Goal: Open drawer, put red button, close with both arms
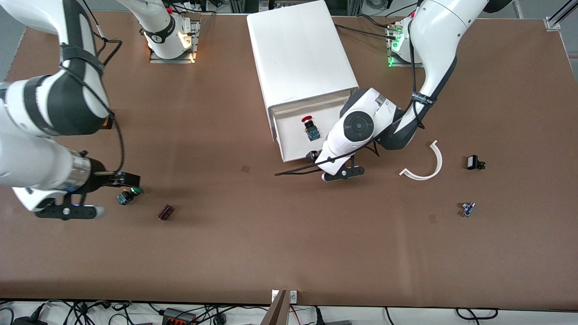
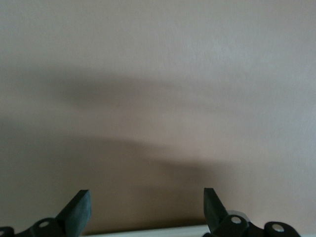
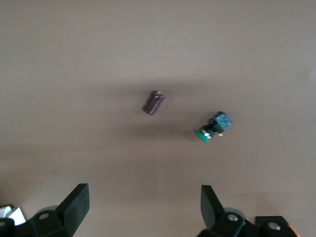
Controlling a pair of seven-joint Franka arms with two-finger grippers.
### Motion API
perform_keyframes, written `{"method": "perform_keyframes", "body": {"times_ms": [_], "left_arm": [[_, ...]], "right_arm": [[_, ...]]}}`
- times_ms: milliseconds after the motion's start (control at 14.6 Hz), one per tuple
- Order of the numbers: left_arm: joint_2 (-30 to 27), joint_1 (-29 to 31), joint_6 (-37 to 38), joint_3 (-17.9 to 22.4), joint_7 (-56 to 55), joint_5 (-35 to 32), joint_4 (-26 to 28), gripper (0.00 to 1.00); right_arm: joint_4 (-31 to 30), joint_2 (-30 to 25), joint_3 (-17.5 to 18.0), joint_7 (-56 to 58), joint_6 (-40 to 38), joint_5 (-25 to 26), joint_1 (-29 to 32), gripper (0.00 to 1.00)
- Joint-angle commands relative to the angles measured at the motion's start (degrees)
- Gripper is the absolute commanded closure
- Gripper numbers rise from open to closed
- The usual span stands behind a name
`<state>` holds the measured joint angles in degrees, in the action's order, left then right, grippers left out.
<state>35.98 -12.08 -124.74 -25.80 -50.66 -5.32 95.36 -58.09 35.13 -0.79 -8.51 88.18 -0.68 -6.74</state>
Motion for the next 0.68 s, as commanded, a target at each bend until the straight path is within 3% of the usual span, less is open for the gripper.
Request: {"method": "perform_keyframes", "body": {"times_ms": [0, 205, 616], "left_arm": [[-0.56, -0.22, 4.57, -3.37, -2.07, -0.66, 1.75, 0.0], [-0.57, 0.83, 10.38, -7.32, -2.07, 1.26, 1.58, 0.0], [-0.48, -0.84, 13.73, -7.6, -2.16, 3.73, 1.76, 0.0]], "right_arm": [[-1.93, -3.05, 1.05, 0.86, -0.81, 0.76, 1.82, 0.0], [-1.93, -4.88, 0.53, 1.91, -3.19, 0.59, 2.96, 0.0], [-15.72, -17.62, 0.44, 6.13, -0.03, 0.76, 7.62, 0.0]]}}
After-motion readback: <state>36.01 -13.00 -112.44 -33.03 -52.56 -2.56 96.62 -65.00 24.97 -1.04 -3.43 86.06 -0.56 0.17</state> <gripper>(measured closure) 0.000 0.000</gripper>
